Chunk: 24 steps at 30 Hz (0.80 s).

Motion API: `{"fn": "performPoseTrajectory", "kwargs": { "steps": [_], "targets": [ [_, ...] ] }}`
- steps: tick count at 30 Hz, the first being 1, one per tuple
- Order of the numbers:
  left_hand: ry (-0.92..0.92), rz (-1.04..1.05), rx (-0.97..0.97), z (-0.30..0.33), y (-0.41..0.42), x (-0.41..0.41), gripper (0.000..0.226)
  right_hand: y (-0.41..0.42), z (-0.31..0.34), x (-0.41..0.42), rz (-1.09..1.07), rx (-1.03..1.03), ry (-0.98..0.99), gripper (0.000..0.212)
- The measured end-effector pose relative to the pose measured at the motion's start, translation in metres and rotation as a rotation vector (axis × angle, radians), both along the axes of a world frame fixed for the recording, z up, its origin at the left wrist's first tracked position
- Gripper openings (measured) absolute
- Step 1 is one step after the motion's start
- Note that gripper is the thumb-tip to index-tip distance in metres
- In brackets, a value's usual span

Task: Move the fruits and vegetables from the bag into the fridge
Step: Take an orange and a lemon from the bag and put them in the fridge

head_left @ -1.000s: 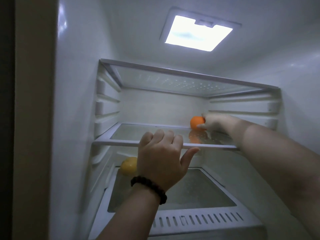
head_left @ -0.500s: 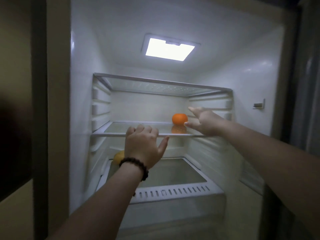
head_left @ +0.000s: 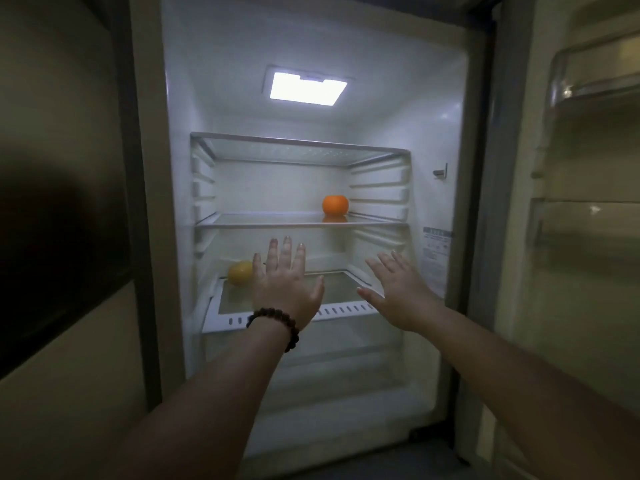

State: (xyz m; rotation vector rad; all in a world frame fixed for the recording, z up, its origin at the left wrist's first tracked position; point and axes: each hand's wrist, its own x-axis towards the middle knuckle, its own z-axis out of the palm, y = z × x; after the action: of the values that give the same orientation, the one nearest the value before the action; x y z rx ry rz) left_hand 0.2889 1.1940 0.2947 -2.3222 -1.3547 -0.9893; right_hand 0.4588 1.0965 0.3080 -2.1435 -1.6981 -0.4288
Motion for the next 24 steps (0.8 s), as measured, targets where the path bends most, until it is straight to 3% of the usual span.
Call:
{"fn": "performPoseTrajectory", "kwargs": {
  "steps": [12,18,24],
  "targets": [
    [-0.078,-0.305,-0.126,-0.079,-0.181,-0.006,0.067,-0.195,-0.068,-0.038,-0.074,0.077,0.056,0.064],
    [0.008,-0.532,-0.232,-0.113,-0.289,-0.003,0.070,-0.339,-0.102,-0.041,-0.251,0.079,-0.017,0.077],
    [0.071,-0.766,-0.248,-0.136,-0.409,0.034,0.074,-0.490,-0.126,-0.043,-0.519,0.034,0.034,0.063]
  ]
}}
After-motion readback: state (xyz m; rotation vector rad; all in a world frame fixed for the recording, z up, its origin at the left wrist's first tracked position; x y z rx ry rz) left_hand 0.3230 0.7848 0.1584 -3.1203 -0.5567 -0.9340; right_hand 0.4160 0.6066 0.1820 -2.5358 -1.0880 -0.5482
